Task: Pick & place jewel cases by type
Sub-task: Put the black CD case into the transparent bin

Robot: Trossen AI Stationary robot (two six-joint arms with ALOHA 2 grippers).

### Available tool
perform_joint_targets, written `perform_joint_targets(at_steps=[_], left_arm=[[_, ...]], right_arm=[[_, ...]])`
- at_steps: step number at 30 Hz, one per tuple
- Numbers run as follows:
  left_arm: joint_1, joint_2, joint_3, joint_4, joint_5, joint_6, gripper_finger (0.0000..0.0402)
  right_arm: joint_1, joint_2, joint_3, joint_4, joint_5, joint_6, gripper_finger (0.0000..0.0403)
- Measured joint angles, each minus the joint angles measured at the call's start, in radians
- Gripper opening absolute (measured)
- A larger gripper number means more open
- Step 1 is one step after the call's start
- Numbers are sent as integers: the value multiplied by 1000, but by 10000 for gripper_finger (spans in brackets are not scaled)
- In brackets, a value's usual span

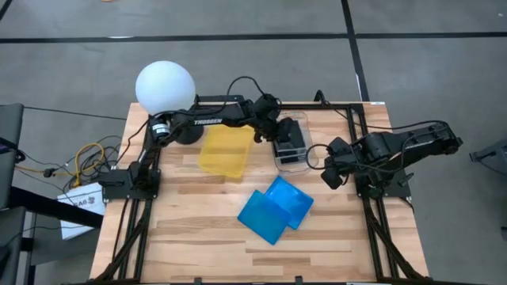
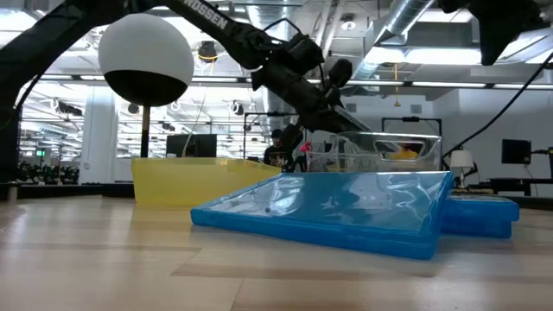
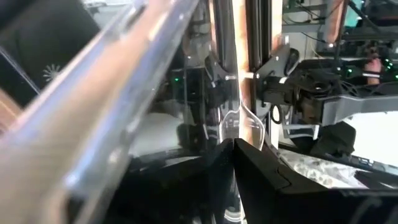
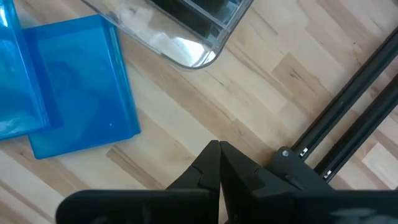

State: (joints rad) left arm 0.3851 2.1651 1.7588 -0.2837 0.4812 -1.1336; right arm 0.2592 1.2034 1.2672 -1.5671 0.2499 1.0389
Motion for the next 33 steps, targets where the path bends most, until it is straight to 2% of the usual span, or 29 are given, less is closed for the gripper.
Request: perform_joint_targets(at_steps=[2,5,9,14,20,29,33], left_arm=[[1,3,1,-7,-20,0,83],[9,11,0,-31,2,-9,83],[8,31,1,-12,16,-28,83],[4,32,0,-6,-15,-22,83],[10,31,0,32,12,-2,85],[10,31,0,29,43,23,147],[11,31,0,25,42,15,162]], right_arm=[[0,0,0,1,4,0,0],[0,0,0,5,15,0,0],[0,0,0,5,15,-1,0],[0,0,0,5,15,-3,0],[0,0,0,10,15,-18,0],[0,0,0,22,15,-18,0],[0,0,0,36,15,-19,0]])
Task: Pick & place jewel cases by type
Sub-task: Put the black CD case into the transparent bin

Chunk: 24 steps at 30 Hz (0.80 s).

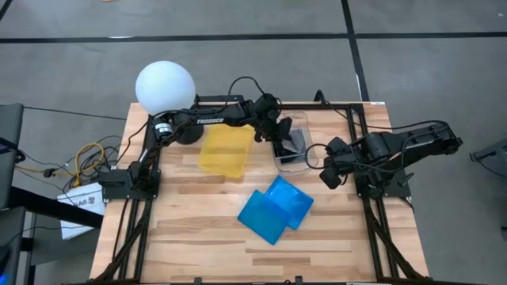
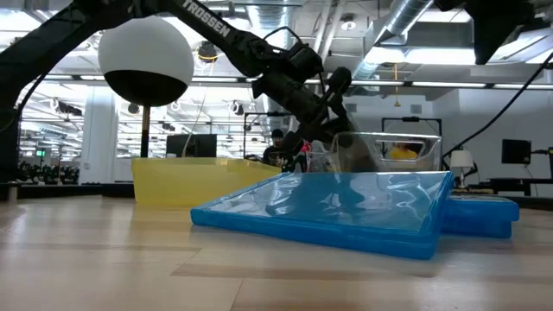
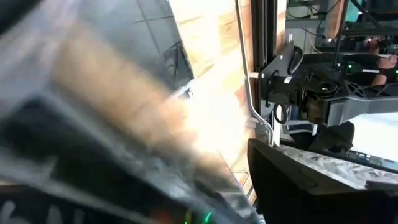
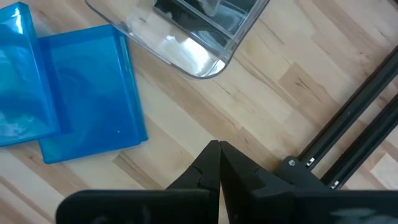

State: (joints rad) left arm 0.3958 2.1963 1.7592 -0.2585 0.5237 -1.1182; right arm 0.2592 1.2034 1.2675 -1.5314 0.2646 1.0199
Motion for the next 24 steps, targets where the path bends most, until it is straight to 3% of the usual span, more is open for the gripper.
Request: perform_joint_targets(at_steps=[12,24], left_arm=[[21,-1,0,-75,82,-7,165],[34,-1,10,-79,43,-56,148]], right_arm=[[0,0,0,1,0,-10,0],[0,0,0,14,29,-26,0]])
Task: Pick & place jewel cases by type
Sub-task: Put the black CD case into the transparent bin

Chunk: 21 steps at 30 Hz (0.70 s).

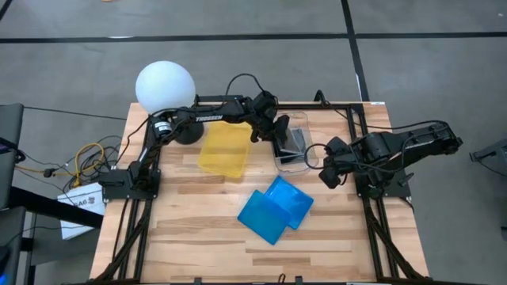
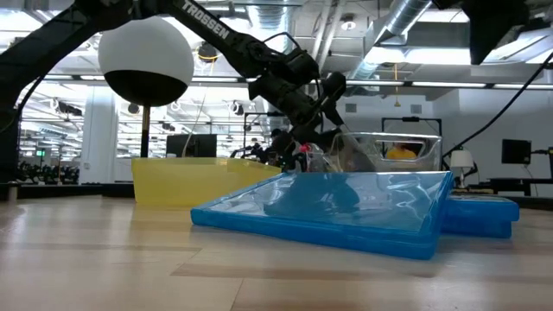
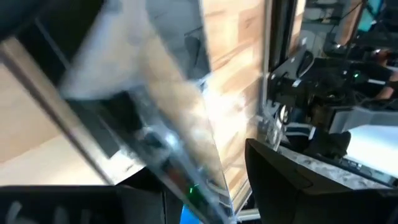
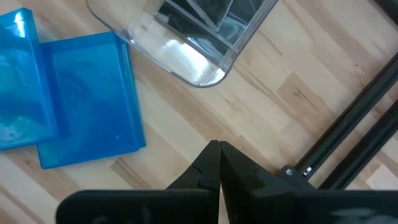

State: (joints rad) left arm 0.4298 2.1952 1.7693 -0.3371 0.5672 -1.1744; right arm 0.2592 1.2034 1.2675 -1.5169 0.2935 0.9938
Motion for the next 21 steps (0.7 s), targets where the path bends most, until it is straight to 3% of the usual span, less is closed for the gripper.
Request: perform_joint_targets(at_steps=[4,16,21], left_arm=[[0,-2,25,-10,-42,17,138],[-2,-3,87,-281,-74,198,112],[-4,-2,104,-280,-126,236,112]], right_arm=[[0,0,0,25,3,-29,0],[0,0,0,48,27,-99,0],[0,0,0,48,31,-113,0]])
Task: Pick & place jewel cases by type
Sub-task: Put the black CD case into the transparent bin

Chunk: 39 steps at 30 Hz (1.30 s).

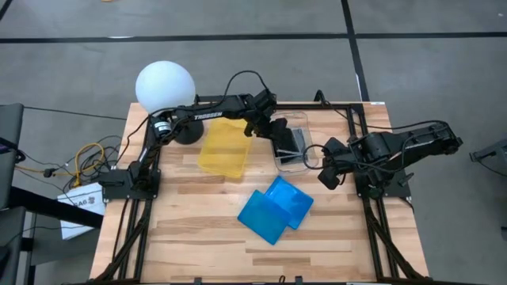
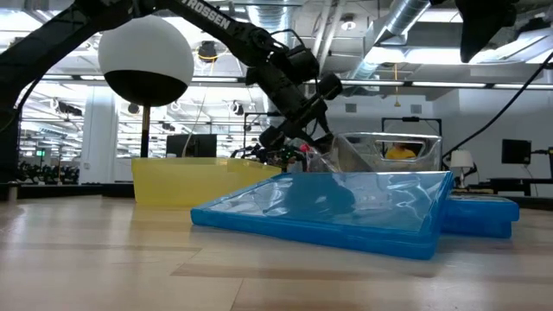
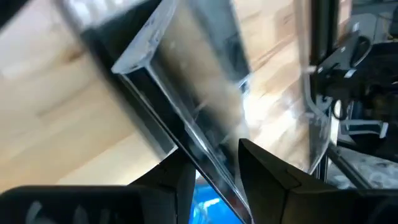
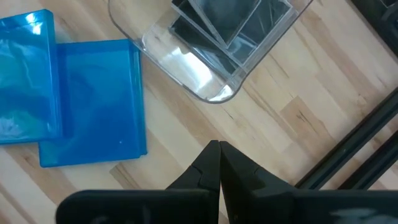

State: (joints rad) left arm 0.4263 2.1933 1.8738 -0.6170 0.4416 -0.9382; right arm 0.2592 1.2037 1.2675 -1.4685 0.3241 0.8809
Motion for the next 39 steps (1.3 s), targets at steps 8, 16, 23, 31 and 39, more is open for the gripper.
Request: perform_joint_targets(at_steps=[8,16,23,31,39], left_arm=[[-13,0,14,65,-63,20,111],[-18,1,3,67,-89,35,111],[-21,1,3,143,-107,27,111],[-15,31,6,161,-95,-11,111],[-27,103,34,188,30,-56,111]], right_arm=[[-2,0,0,1,23,-17,0],[-41,0,0,5,21,-52,0],[-73,0,0,8,19,-79,0],[-92,0,0,10,18,-102,0],[-98,0,0,11,18,-104,0]])
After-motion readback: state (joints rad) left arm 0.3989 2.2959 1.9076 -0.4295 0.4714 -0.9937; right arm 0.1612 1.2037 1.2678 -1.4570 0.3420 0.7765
